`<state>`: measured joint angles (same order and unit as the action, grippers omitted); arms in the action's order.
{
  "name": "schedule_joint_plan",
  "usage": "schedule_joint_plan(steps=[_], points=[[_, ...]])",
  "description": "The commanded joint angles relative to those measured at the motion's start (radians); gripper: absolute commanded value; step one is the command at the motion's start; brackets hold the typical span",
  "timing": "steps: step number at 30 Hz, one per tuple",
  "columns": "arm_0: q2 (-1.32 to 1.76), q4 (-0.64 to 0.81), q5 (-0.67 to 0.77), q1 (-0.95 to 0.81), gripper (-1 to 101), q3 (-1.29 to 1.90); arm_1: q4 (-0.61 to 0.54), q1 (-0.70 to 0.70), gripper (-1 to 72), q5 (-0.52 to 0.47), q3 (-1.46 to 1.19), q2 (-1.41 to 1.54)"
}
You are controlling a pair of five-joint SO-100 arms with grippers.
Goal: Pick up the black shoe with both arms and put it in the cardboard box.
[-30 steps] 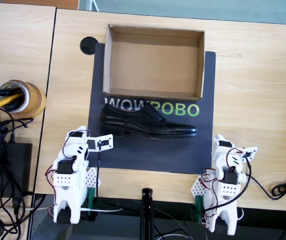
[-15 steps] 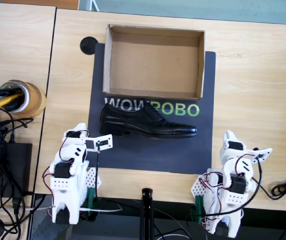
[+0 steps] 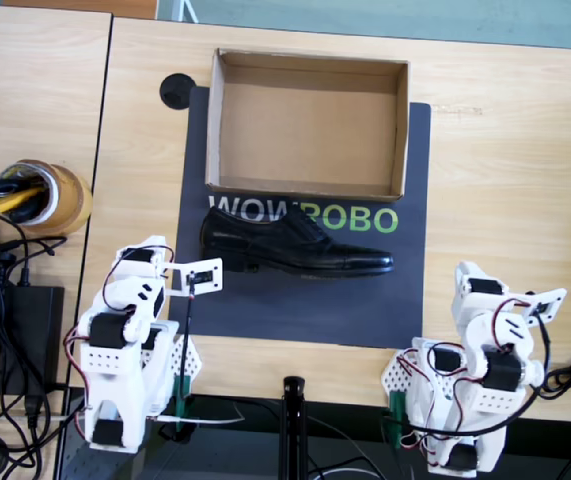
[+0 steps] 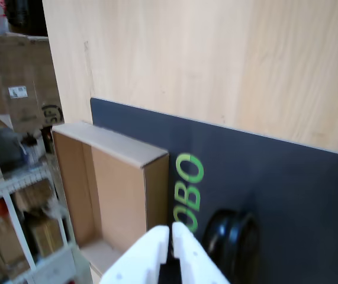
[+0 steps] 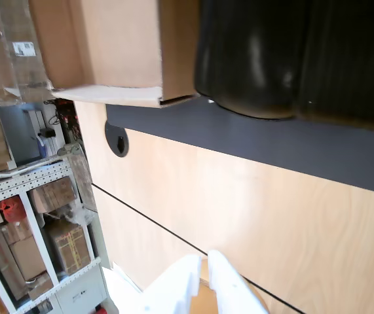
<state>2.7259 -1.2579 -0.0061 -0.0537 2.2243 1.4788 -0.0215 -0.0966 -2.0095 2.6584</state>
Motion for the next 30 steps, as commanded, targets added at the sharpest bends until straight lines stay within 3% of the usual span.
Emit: schedule_joint_plan(steps=[1, 4, 13, 22, 30], points=[[-0.046, -0.063, 0.031, -0.051, 0, -0.129, 0.087, -0.055, -0.2, -0.009, 0.129, -0.072], [-0.075, -0.104, 0.049, -0.092, 0, -0.190, 0.153, -0.112, -0.2, -0.012, 0.215, -0.155], [-0.232, -0.229, 0.110, -0.219, 0, -0.411, 0.178, -0.341, -0.2, -0.012, 0.328, -0.213], [-0.385, -0.293, 0.135, -0.291, 0, -0.620, 0.218, -0.480, -0.2, -0.025, 0.537, -0.399], [-0.471, -0.360, 0.143, -0.337, 0, -0.701, 0.224, -0.554, -0.2, -0.061, 0.561, -0.505]])
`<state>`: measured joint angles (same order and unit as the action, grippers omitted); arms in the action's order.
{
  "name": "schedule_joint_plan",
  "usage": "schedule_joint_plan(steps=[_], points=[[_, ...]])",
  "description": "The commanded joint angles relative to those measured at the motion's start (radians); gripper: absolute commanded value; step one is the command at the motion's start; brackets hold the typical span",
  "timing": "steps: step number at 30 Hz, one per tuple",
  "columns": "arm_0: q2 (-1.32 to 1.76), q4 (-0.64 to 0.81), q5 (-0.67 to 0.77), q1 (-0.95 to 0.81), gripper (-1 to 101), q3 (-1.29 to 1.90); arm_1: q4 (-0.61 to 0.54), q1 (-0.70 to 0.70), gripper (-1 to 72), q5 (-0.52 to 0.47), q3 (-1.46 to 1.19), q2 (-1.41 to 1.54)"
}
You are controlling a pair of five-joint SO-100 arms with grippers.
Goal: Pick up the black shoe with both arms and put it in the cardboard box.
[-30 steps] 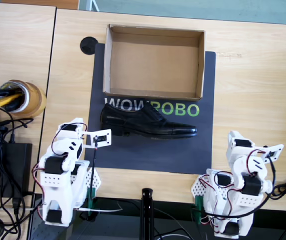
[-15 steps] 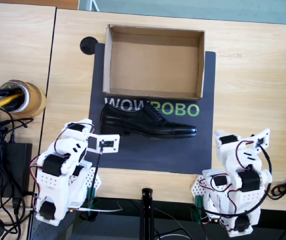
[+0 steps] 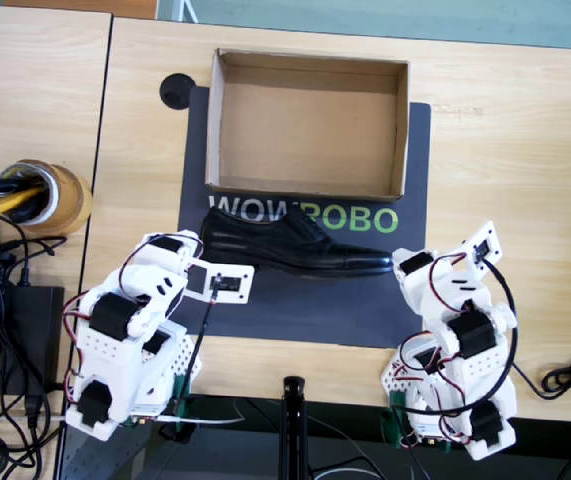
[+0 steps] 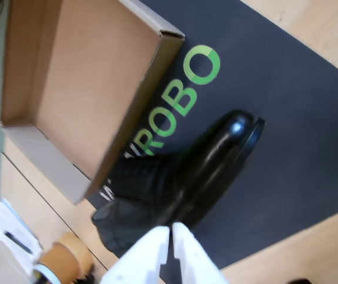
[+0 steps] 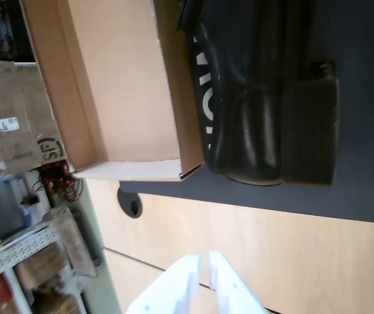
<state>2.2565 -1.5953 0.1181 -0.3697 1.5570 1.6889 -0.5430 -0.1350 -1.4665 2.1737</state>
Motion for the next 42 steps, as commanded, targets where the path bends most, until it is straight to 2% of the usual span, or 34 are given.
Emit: schedule_joint_plan(steps=[1, 14, 30, 32, 35, 38, 40, 42], points=[[-0.008, -0.031, 0.018, -0.028, 0, -0.034, 0.014, -0.035, -0.2, -0.025, 0.017, -0.035], [-0.040, -0.046, 0.037, -0.089, 0, -0.026, 0.017, -0.037, -0.2, -0.032, -0.005, -0.054], [-0.008, -0.101, 0.040, -0.071, 0, 0.015, 0.020, -0.025, 0.5, -0.031, -0.103, 0.008], [0.003, -0.101, 0.048, -0.077, 5, 0.029, 0.020, -0.014, 4.1, -0.031, -0.123, 0.026], [0.021, -0.101, 0.075, -0.080, 19, 0.051, 0.021, 0.002, 11.5, -0.032, -0.147, 0.051], [0.029, -0.101, 0.095, -0.087, 28, 0.063, 0.021, 0.008, 18.2, -0.032, -0.167, 0.063], [0.026, -0.112, 0.132, -0.092, 41, 0.074, 0.021, 0.008, 20.9, -0.032, -0.176, 0.063], [0.006, -0.129, 0.161, -0.097, 48, 0.075, 0.023, 0.008, 24.5, -0.032, -0.179, 0.063]])
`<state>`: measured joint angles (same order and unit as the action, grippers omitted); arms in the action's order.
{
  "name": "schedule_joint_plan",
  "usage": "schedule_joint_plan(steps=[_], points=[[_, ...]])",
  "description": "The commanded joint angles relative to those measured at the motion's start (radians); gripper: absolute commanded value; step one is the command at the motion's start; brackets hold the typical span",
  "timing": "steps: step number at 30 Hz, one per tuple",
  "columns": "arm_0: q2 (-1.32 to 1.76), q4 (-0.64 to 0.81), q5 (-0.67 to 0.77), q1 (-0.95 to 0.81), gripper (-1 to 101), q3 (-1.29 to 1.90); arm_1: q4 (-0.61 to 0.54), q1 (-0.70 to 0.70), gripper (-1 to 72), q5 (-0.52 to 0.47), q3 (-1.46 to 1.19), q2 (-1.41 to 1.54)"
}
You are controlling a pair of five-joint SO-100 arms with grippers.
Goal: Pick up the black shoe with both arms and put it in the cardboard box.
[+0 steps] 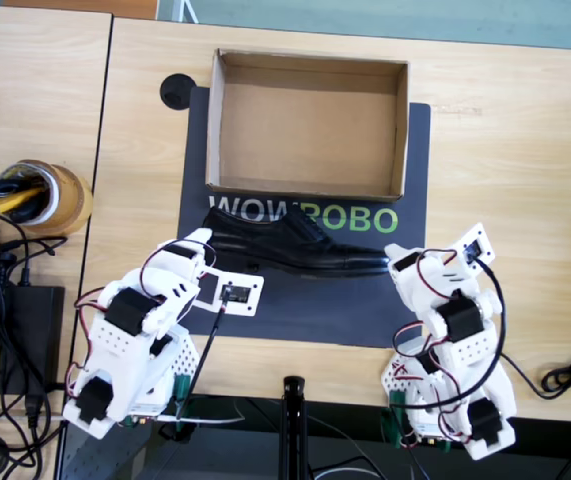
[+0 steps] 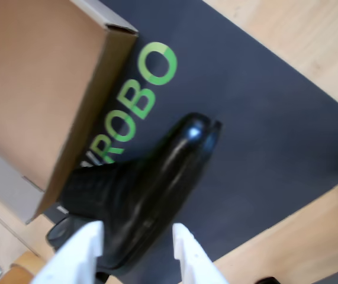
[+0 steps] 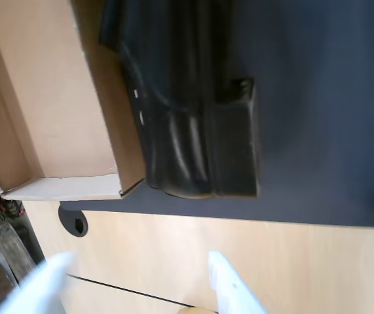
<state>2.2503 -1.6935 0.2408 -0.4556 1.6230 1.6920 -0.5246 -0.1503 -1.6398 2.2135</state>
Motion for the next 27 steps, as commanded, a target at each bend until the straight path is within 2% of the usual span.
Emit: schedule_joint_plan(steps=[1, 6, 9, 12, 14, 15, 17, 27], points=[[-0.002, -0.040, 0.044, -0.012, 50, 0.009, 0.020, -0.011, 25.7, -0.017, -0.006, 0.023], [-0.074, -0.063, 0.080, -0.015, 53, 0.009, 0.020, -0.012, 37.5, -0.017, -0.020, 0.029], [-0.069, -0.058, 0.100, -0.034, 53, 0.008, 0.021, -0.014, 40.0, -0.020, -0.043, 0.038], [-0.066, -0.069, 0.178, -0.077, 55, 0.003, 0.021, -0.015, 43.3, -0.032, -0.078, 0.055], [-0.061, -0.081, 0.195, -0.100, 59, 0.011, 0.021, -0.017, 44.3, -0.035, -0.104, 0.067], [-0.058, -0.084, 0.216, -0.109, 65, 0.021, 0.021, -0.017, 44.7, -0.035, -0.117, 0.075], [-0.048, -0.083, 0.235, -0.118, 71, 0.031, 0.021, -0.021, 44.8, -0.037, -0.146, 0.089], [-0.058, -0.063, 0.270, -0.201, 79, 0.150, 0.021, -0.084, 44.5, -0.020, -0.238, 0.104]])
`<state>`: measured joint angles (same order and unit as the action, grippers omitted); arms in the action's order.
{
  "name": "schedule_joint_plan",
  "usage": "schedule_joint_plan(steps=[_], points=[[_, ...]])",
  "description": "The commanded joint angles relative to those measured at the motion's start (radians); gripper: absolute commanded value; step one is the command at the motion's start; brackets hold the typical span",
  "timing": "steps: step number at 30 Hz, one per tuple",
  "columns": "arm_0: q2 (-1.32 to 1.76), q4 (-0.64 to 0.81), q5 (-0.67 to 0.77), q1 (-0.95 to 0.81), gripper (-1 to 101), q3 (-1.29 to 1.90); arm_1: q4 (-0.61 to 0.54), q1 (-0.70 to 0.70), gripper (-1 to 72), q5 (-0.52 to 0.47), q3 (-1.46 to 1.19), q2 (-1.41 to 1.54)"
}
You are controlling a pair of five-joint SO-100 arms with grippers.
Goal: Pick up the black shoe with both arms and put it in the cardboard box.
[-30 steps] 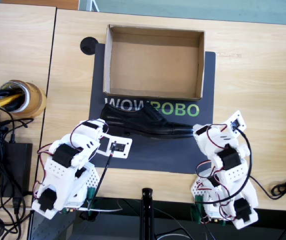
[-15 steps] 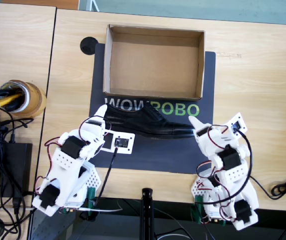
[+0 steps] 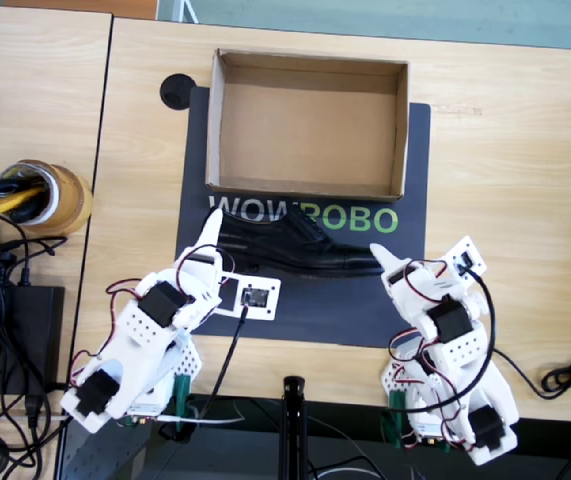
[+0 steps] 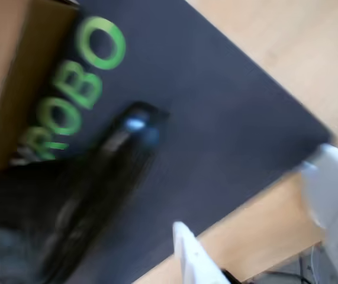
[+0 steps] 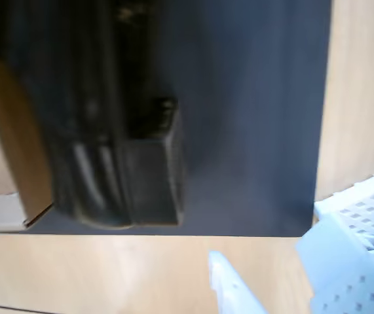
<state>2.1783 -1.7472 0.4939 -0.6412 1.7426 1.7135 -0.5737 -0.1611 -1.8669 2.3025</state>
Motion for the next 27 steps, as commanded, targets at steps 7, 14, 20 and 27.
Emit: schedule_joint_plan(steps=[7, 14, 20, 27], points=[[-0.077, 0.038, 0.029, 0.046, 88, 0.074, 0.000, -0.061, 48.9, 0.028, -0.008, -0.084], [-0.141, 0.094, 0.014, 0.057, 88, 0.074, 0.000, -0.072, 57.4, 0.038, -0.006, -0.150], [-0.230, 0.152, -0.002, 0.055, 89, 0.077, -0.002, -0.103, 62.1, 0.040, 0.003, -0.229], [-0.310, 0.215, -0.012, 0.055, 89, 0.097, -0.021, -0.112, 64.4, 0.038, 0.015, -0.308]])
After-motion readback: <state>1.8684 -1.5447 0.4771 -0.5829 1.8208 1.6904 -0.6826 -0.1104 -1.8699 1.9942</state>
